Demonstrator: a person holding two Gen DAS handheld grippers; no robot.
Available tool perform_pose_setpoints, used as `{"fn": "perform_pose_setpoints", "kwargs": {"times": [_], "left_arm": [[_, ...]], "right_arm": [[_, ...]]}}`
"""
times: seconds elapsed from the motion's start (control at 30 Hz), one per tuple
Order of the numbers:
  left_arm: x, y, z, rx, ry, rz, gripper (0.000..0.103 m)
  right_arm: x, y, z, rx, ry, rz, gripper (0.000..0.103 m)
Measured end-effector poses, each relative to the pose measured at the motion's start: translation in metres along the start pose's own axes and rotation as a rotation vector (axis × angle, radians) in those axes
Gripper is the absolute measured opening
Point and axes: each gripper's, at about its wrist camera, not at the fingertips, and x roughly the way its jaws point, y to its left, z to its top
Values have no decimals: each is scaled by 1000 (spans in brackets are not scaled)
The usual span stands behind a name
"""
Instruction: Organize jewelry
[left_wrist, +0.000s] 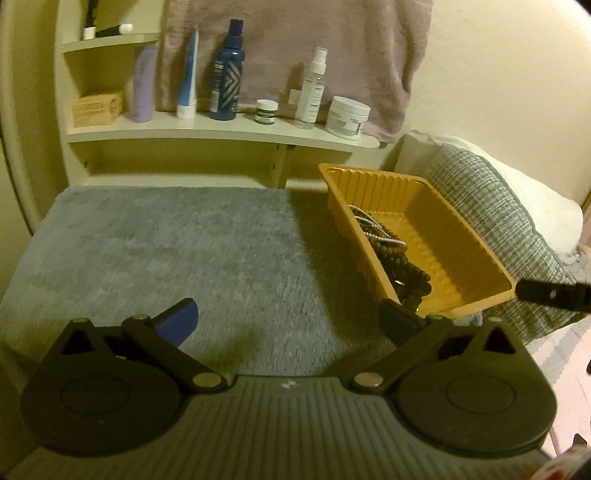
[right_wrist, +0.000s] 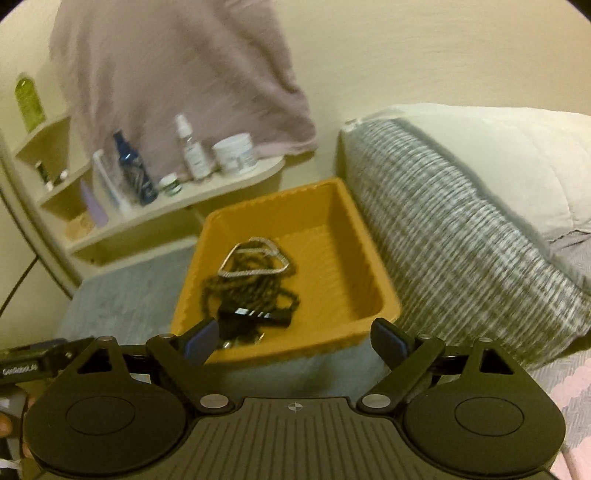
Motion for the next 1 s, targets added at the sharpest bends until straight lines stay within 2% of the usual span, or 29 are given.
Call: {"fn": "perform_pose_setpoints", "kwargs": {"times": [0.23, 0.37, 1.0], "left_arm": [[-14, 3, -10, -5, 44, 67, 102], [-24, 7, -16, -26, 65, 71, 102], [-54, -8, -28, 1, 63, 131, 102]], "right_arm": [[0, 28, -16, -47, 57, 19, 89], [0, 42, -22, -89, 81, 19, 89], [-2, 76, -26, -172, 107, 33, 89]]}}
